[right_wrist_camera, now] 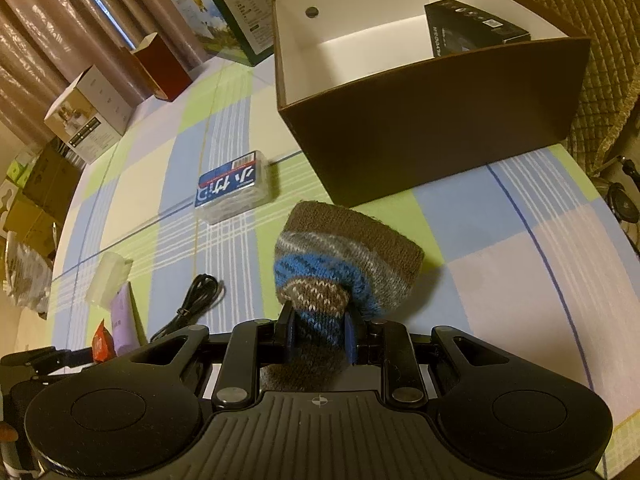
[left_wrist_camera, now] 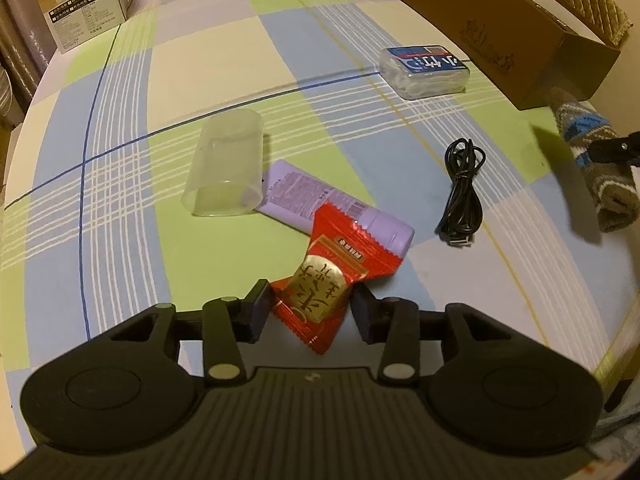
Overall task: Organize objects
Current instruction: 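Lift the sock with the right tool while the left tool lifts the snack packet toward the box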
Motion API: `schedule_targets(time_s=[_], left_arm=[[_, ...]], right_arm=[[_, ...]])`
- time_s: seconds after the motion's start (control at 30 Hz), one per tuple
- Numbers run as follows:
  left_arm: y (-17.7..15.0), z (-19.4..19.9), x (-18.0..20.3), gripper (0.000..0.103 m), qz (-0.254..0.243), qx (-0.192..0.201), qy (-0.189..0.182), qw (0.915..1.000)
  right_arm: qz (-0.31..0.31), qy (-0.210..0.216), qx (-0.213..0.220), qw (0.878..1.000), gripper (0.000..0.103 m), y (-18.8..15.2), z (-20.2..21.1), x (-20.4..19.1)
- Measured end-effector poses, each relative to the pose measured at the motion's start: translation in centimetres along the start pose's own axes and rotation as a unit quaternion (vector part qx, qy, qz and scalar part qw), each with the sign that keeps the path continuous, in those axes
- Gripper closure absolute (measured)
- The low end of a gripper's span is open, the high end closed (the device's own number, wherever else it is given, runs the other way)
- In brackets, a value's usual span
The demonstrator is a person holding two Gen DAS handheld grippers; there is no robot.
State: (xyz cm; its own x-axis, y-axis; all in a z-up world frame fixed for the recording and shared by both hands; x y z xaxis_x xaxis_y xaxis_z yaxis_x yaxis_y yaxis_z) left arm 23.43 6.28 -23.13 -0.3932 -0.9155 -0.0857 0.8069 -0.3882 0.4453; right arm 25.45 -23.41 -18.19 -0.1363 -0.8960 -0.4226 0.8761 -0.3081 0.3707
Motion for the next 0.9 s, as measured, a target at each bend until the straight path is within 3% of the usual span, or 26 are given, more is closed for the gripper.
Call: schedule_targets(time_s=[0.13, 0.4, 0.9], left_arm=[[0.2, -0.2, 0.4, 0.065, -0.006, 0.001, 0.006, 1.0000], [0.1, 0.3, 1.1, 0.076, 0.001, 0.000, 0.010, 1.0000], [0.4, 3.6, 1.7, 0.077, 0.046, 0.016, 0.022, 0.9986]], right_arm=[[-0.001, 0.000, 0.001, 1.000, 0.083, 0.0, 0.4, 0.6], [0.000, 0.006, -0.002, 1.000, 0.083, -0.1, 0.8, 1.2], [0.014, 0.023, 0.001, 1.000, 0.083, 0.7, 2.1, 2.1]])
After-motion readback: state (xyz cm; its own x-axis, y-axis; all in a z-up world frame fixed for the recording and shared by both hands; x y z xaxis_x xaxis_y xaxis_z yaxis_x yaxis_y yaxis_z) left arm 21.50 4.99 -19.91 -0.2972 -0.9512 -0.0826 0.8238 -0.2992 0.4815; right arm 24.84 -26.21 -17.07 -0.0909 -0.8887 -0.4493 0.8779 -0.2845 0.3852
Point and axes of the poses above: each gripper's, at about its wrist camera, not at the fingertips, and z roughly against the way its jaws point, x to its right, y to its top, the point moved 10 cm from there along -z, roughly the way its jaws point, and after that the axes turned 12 degrees about -z, right-handed, at the moved point
